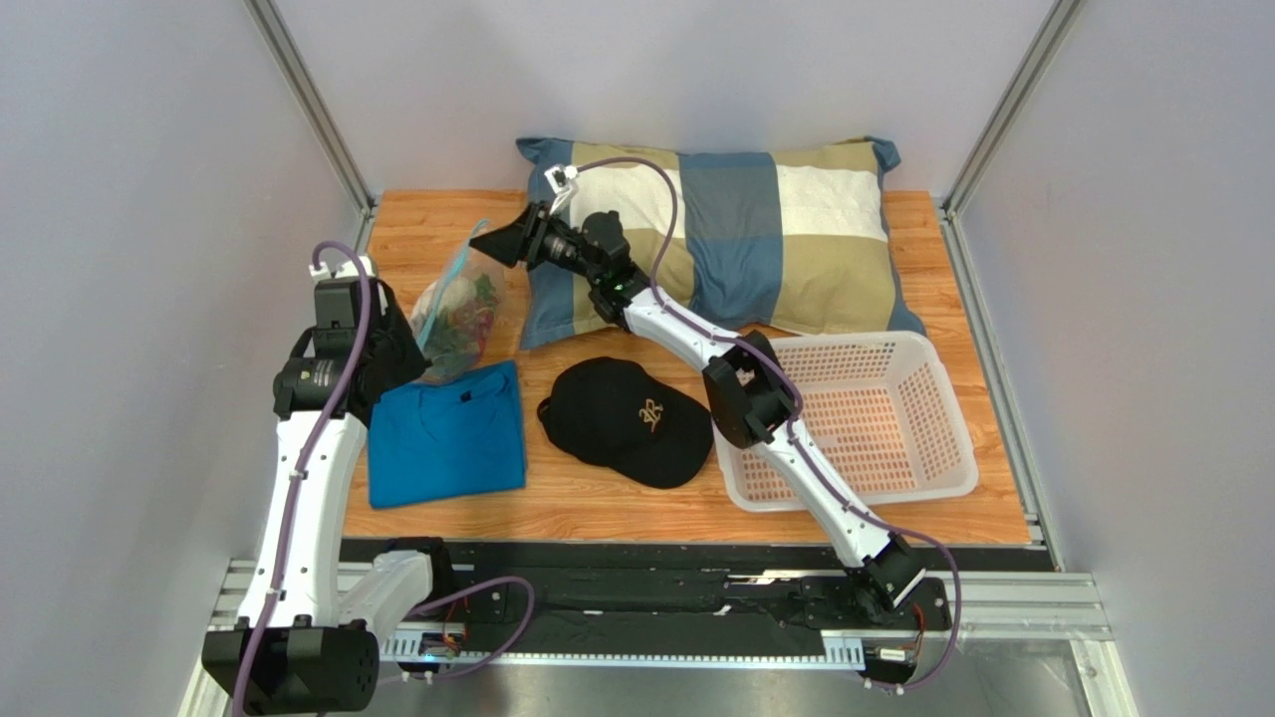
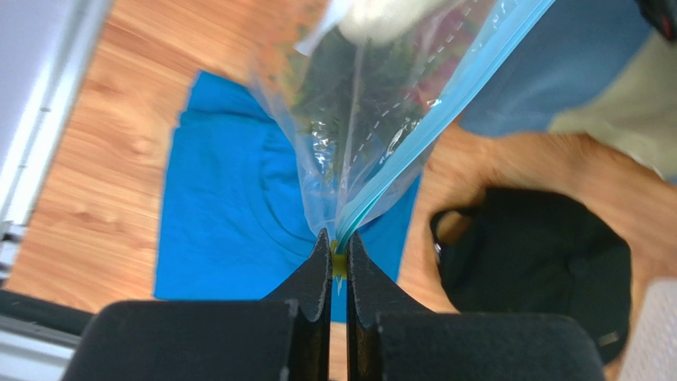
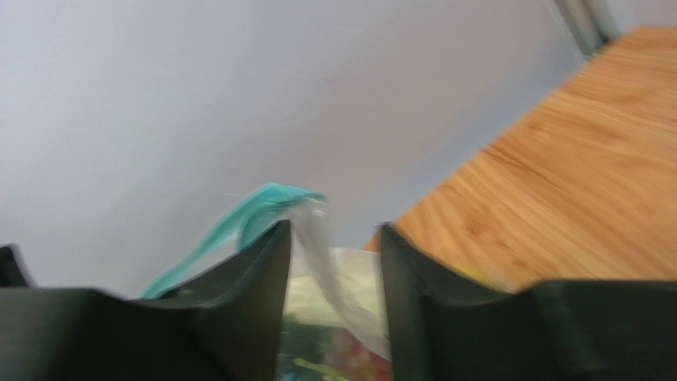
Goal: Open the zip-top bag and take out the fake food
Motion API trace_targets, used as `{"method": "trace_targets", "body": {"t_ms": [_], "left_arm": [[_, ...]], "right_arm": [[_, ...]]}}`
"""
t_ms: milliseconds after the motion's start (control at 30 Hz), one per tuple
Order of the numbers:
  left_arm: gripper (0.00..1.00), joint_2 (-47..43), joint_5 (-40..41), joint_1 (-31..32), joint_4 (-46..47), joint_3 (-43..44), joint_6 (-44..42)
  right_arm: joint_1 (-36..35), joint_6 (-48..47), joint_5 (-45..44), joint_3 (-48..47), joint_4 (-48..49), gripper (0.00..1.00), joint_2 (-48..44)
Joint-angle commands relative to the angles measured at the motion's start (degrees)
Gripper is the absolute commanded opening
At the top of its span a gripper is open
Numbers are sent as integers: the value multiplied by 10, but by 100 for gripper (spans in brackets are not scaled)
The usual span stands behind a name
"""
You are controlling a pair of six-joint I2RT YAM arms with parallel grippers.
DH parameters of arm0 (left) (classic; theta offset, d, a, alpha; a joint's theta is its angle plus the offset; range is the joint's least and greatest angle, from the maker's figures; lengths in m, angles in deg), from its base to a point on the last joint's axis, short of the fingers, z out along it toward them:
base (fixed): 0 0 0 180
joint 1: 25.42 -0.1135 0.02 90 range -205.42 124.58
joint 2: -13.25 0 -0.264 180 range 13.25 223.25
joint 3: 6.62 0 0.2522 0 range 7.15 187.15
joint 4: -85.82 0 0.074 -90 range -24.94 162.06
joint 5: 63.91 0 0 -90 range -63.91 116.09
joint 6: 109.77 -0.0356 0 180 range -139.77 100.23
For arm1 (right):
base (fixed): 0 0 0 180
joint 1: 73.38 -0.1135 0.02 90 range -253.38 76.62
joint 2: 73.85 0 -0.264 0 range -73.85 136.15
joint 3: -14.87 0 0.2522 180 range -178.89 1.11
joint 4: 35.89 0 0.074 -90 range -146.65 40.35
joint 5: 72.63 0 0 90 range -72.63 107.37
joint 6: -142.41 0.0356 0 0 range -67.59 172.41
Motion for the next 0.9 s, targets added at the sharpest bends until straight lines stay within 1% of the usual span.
{"method": "trace_targets", "body": {"t_ms": [0, 33, 67, 100, 133, 167, 200, 233, 267, 300, 333, 367, 400, 433, 500, 567, 600, 633, 667, 700, 800, 867], "left_arm": [[0, -8, -119, -5, 26, -15, -11], [0, -1, -125, -5, 31, -12, -7], [0, 13, -143, -4, 35, -7, -4], [0, 21, -151, -4, 45, -5, 3], [0, 29, -158, -5, 48, -1, 9], [0, 40, -179, -4, 53, -2, 13], [0, 44, -191, -5, 63, -4, 22], [0, 50, -201, -4, 68, -6, 25], [0, 51, -204, -5, 73, -10, 30], [0, 52, -206, -5, 83, -11, 40], [0, 55, -216, -4, 86, -15, 44], [0, 56, -222, -5, 91, -16, 47], [0, 58, -228, -5, 90, -14, 49], [0, 57, -236, -4, 90, -14, 54], [0, 55, -242, -4, 84, -11, 55], [0, 53, -251, -5, 77, -6, 51], [0, 52, -250, -5, 75, -7, 49], [0, 49, -245, -4, 75, -11, 49], [0, 47, -242, -4, 75, -12, 50], [0, 45, -242, -5, 77, -17, 52], [0, 39, -243, -4, 83, -28, 60], [0, 36, -243, -5, 84, -31, 61]], "right_arm": [[29, 11, -77, 34, -198, 62, -102], [27, 5, -82, 60, -282, 64, -130], [24, -2, -94, 83, -316, 64, -190], [22, -11, -101, 128, -339, 64, -213], [21, -11, -102, 145, -392, 63, -238], [22, -11, -107, 155, -421, 60, -269], [23, -9, -114, 178, -482, 57, -287], [23, 10, -121, 201, -498, 56, -306], [25, 19, -121, 233, -501, 54, -347], [28, 24, -123, 268, -518, 49, -362], [27, 37, -126, 284, -528, 47, -375], [27, 47, -120, 301, -528, 44, -400], [23, 63, -114, 317, -519, 35, -409], [22, 94, -108, 349, -514, 35, -416], [15, 117, -85, 359, -504, 34, -417], [8, 118, -58, 334, -495, 38, -405], [-1, 114, -52, 318, -506, 46, -395], [-6, 106, -45, 301, -513, 50, -371], [-9, 94, -36, 262, -523, 54, -357], [-15, 86, -34, 248, -536, 57, -346], [-27, 72, -46, 224, -547, 59, -318], [-31, 73, -44, 217, -531, 58, -300]]}}
